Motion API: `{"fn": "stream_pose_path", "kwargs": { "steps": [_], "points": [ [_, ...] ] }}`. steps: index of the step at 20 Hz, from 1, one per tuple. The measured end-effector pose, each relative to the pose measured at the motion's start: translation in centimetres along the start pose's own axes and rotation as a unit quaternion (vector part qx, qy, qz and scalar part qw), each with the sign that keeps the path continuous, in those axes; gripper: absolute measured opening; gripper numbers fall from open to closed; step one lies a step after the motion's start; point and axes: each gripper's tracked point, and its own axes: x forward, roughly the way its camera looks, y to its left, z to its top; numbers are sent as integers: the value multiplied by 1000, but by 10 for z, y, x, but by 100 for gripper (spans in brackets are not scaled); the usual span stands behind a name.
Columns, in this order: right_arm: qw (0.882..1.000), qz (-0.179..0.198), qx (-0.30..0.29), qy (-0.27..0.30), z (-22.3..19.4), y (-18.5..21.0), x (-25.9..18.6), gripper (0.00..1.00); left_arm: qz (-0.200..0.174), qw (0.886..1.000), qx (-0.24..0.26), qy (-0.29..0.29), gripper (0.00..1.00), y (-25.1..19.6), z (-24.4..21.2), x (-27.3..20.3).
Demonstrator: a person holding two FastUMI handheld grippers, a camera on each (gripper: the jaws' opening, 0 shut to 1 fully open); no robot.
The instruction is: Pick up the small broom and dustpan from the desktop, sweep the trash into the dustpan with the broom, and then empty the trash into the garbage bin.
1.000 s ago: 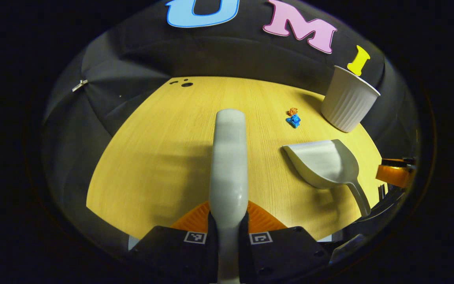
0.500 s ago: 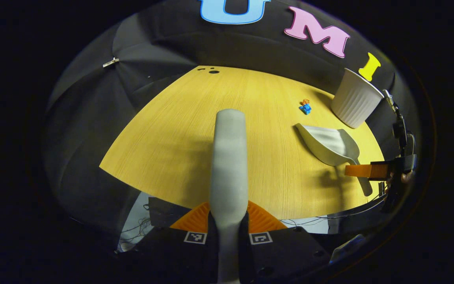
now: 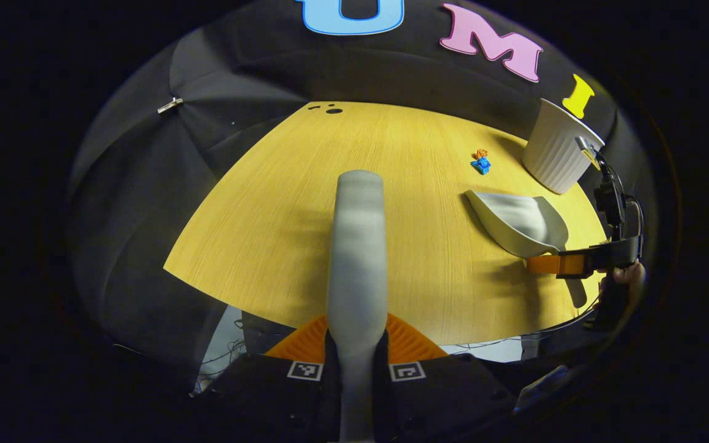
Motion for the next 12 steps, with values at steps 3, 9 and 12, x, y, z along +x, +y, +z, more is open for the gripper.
{"fn": "stream_pose_path", "kwargs": {
  "steps": [3, 9, 12],
  "points": [
    [1000, 8, 12, 9, -2, -2, -3, 40, -10, 1000, 4, 8, 25, -9, 5, 9],
    [999, 47, 5, 22, -2, -2, -5, 32, -36, 999, 26, -9, 25, -29, 64, 36],
    [998, 54, -6, 29, -4, -6, -7, 34, -51, 998, 38, -7, 25, -41, 96, 53]
  ]
}}
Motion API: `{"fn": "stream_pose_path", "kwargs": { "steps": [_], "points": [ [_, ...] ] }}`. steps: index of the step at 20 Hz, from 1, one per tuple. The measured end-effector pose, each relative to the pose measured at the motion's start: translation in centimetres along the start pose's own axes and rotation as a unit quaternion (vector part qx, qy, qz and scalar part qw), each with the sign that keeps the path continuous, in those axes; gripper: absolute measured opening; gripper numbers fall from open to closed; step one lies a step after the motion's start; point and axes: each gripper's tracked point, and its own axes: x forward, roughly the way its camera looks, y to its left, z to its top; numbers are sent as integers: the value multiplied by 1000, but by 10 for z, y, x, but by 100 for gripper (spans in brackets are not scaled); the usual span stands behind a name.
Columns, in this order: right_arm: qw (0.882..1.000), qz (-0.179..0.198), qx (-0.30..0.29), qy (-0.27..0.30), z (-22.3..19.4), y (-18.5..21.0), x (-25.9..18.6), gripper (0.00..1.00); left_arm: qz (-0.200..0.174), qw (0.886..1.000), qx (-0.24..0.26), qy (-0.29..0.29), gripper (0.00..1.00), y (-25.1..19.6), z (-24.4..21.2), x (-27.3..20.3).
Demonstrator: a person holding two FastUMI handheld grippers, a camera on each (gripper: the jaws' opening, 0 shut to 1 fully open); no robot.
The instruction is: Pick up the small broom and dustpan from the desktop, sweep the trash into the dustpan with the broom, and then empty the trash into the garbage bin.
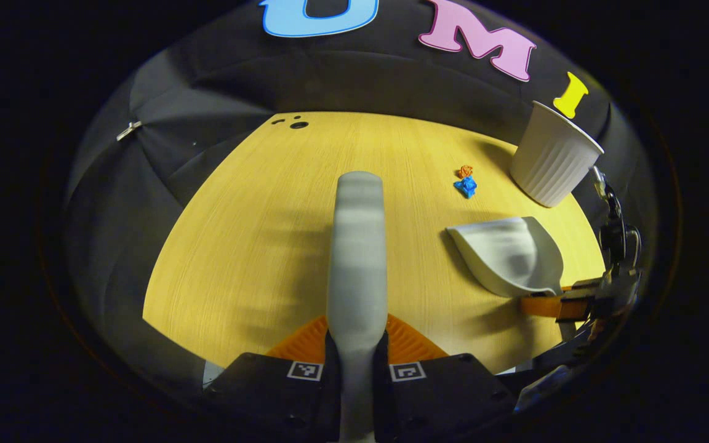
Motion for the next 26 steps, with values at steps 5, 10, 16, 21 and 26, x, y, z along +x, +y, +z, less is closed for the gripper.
{"fn": "stream_pose_path", "kwargs": {
  "steps": [5, 10, 16, 21, 26],
  "points": [
    [999, -4, -45, -4, 0, -18, -6, 34, -35, 998, 56, 19, 25, -21, 42, 38],
    [999, -16, -46, -16, 6, -39, -17, 34, -58, 990, 128, 30, 25, -50, 89, 82],
    [999, -25, -40, -24, 7, -62, -33, 34, -87, 985, 142, 45, 26, -93, 136, 149],
    [998, -10, -62, -8, 4, -66, -36, 34, -101, 968, 222, 66, 26, -123, 161, 199],
    [996, -1, -91, 8, 0, -71, -33, 30, -134, 924, 354, 62, 26, -150, 179, 215]
  ]
}}
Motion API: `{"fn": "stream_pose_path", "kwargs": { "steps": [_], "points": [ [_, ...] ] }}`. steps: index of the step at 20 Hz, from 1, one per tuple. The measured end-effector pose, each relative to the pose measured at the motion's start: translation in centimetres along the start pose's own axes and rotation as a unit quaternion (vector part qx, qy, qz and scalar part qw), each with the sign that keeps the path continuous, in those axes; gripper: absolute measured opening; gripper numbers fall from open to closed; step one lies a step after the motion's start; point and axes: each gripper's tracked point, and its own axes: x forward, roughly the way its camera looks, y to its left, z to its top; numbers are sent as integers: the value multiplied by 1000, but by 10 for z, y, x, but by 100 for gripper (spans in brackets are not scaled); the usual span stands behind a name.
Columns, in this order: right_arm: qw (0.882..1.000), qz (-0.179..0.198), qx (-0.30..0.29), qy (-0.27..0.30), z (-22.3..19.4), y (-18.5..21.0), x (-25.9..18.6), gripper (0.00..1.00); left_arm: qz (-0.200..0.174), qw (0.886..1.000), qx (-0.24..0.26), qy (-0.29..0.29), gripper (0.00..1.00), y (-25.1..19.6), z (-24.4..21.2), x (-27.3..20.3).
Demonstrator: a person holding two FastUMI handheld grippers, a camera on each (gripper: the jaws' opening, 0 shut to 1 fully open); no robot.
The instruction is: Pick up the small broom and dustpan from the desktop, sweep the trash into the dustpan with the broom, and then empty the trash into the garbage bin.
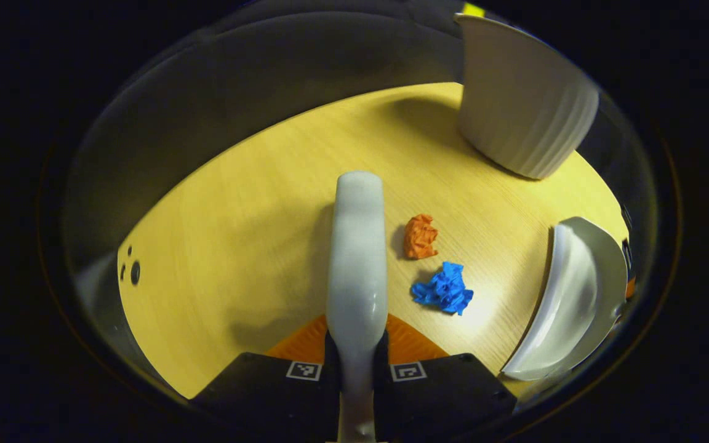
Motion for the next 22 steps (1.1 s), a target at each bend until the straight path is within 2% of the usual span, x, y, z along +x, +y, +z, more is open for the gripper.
{"fn": "stream_pose_path", "kwargs": {
  "steps": [1, 4, 5, 6, 9, 12, 16, 17, 19, 22],
  "points": [
    [1000, 3, 1, 0, 0, 1, -1, 34, -15, 1000, 24, 2, 26, -6, 2, 0],
    [1000, 9, -6, 0, 1, 3, -2, 34, -66, 995, 74, 12, 28, -35, -2, -6],
    [1000, 10, -10, 0, 1, 3, -3, 30, -80, 993, 80, 16, 27, -46, -6, -10],
    [1000, 12, -10, 0, 0, 3, -2, 34, -95, 992, 79, 21, 27, -56, -11, -15],
    [1000, 14, -10, -4, 0, 3, -1, 34, -146, 986, 69, 32, 26, -90, -25, -33],
    [1000, 17, -13, -7, -1, 3, 0, 34, -180, 980, 78, 41, 27, -127, -40, -43],
    [1000, 20, -17, -13, -3, 3, 0, 34, -241, 965, 83, 63, 27, -178, -54, -69],
    [1000, 19, -15, -15, -4, 2, 1, 34, -242, 964, 91, 63, 28, -184, -55, -74],
    [1000, 16, -16, -21, -4, 3, 1, 34, -216, 971, 86, 48, 26, -183, -53, -76],
    [999, 13, -13, -30, -4, 5, 1, 34, -183, 983, 5, 8, 27, -172, -46, -87]
  ]
}}
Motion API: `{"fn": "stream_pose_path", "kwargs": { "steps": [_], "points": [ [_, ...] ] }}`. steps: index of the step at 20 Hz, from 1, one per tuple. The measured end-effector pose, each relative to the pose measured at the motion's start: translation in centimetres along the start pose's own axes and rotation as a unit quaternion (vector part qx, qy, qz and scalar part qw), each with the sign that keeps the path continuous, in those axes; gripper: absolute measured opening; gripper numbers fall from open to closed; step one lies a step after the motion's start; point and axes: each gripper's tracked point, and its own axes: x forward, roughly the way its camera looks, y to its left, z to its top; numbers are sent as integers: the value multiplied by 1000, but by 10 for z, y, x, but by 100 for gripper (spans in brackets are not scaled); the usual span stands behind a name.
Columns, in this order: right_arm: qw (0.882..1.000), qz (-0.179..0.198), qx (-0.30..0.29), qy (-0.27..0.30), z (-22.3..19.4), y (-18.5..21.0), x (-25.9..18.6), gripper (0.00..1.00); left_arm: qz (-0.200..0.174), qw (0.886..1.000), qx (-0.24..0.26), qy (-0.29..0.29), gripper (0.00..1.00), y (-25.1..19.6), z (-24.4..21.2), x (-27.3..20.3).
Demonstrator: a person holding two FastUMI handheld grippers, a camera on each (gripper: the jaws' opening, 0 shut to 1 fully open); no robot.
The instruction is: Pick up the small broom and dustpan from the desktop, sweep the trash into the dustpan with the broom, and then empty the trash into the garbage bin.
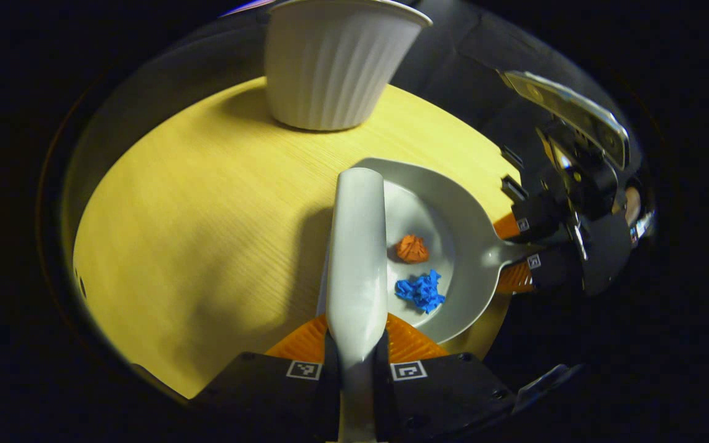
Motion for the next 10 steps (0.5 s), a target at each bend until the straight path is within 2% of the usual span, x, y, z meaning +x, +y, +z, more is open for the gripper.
{"fn": "stream_pose_path", "kwargs": {
  "steps": [2, 5, 6, 8, 10],
  "points": [
    [1000, 0, 11, -4, -1, 0, 2, 34, 26, 998, -48, -40, 27, 10, -1, -17],
    [1000, 3, 5, -8, 0, 0, 0, 30, 66, 983, -141, -98, 26, 29, -25, -53],
    [1000, 5, 8, -7, -1, 0, 0, 34, 80, 978, -162, -106, 24, 36, -38, -61],
    [1000, 5, 28, -8, 0, -1, -1, 34, 121, 966, -196, -116, 26, 56, -80, -74],
    [999, 0, 53, -12, 0, 2, -5, 34, 143, 958, -222, -114, 26, 64, -119, -67]
  ]
}}
